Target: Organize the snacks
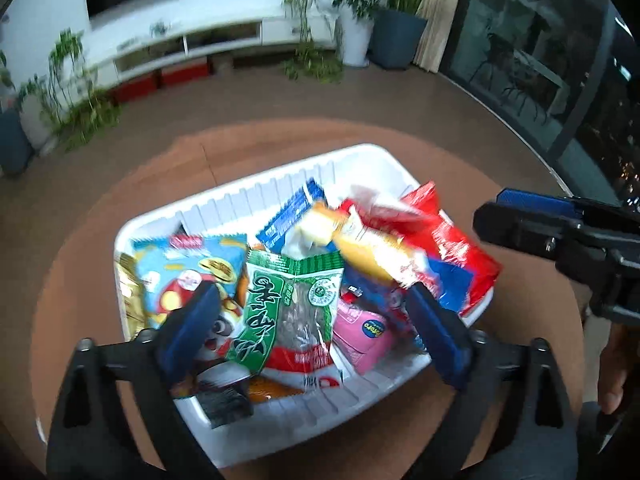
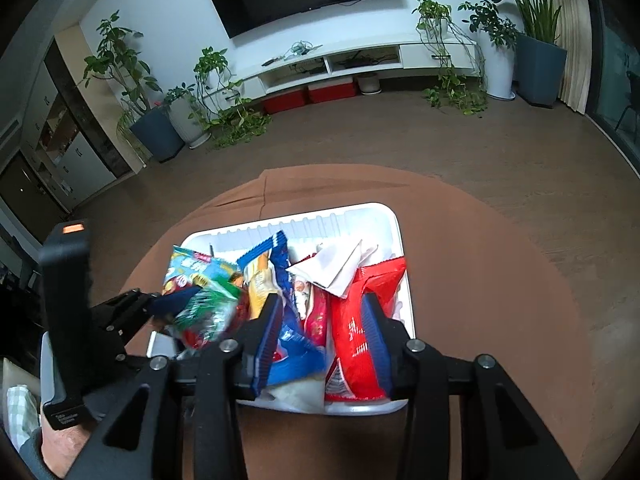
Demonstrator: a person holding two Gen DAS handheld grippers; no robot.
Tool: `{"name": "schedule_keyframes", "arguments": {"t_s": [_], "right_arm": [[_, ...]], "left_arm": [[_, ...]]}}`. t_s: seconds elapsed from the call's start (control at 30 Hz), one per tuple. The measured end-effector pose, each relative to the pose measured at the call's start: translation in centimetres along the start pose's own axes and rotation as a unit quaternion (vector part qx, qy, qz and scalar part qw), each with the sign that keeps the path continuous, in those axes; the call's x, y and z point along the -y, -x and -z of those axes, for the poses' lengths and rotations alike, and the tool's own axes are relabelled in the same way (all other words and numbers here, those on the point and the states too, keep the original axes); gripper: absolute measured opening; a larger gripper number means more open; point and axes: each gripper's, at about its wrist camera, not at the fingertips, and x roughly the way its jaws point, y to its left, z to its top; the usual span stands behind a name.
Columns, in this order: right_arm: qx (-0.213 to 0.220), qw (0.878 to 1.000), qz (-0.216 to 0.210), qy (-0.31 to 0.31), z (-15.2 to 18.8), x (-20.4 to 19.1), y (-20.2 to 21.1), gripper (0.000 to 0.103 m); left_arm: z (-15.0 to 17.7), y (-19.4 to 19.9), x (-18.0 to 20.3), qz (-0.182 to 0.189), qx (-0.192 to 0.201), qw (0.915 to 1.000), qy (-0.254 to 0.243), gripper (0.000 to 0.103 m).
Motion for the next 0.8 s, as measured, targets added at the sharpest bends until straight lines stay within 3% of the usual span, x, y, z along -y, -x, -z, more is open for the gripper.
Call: {"name": "schedule_keyframes", "arguments": {"t_s": [0.1, 0.3, 0.4, 0.43, 0.53, 0.6, 0.7, 0.8], "right_arm": [[0.012, 1.0, -0.004, 0.009, 0.6, -0.5, 1.5, 0.067], [0.041, 0.999, -0.018, 0.017, 2.2, -1.3, 5.1, 0.071], [0.087, 0.995, -0.027, 0.029, 4.0, -1.8, 8.1, 0.076], [0.123, 0.991, -0.026, 0.038, 5.3, -2.3, 10.0, 0.078], [0.207, 0.976, -0.03, 0.055, 9.0, -3.4, 13.8, 0.101], [0.261, 0.963, -0.027, 0.067, 12.0, -4.5, 16.2, 0.103], [0.279, 0.957, -0.019, 0.075, 14.9, -5.5, 17.9, 0.103], [0.287, 0.955, -0.012, 0.07, 17.6, -6.2, 19.1, 0.103]], "left_arm": [[-0.3, 1.7, 0.1, -0.004, 0.013, 0.9999, -0.003, 0.097], [1.6, 8.2, 0.2, -0.022, 0.068, 0.9975, 0.0, 0.1], [5.0, 13.7, 0.9, -0.071, 0.125, 0.9896, -0.004, 0.1], [6.1, 14.8, 1.2, -0.087, 0.137, 0.9867, -0.002, 0.1], [11.4, 19.3, 2.2, -0.143, 0.182, 0.9722, 0.033, 0.102], [14.0, 21.0, 2.7, -0.157, 0.194, 0.9667, 0.059, 0.103], [17.7, 22.9, 4.3, -0.212, 0.207, 0.9525, 0.069, 0.103], [20.4, 23.5, 5.2, -0.199, 0.177, 0.9594, 0.094, 0.103]]}}
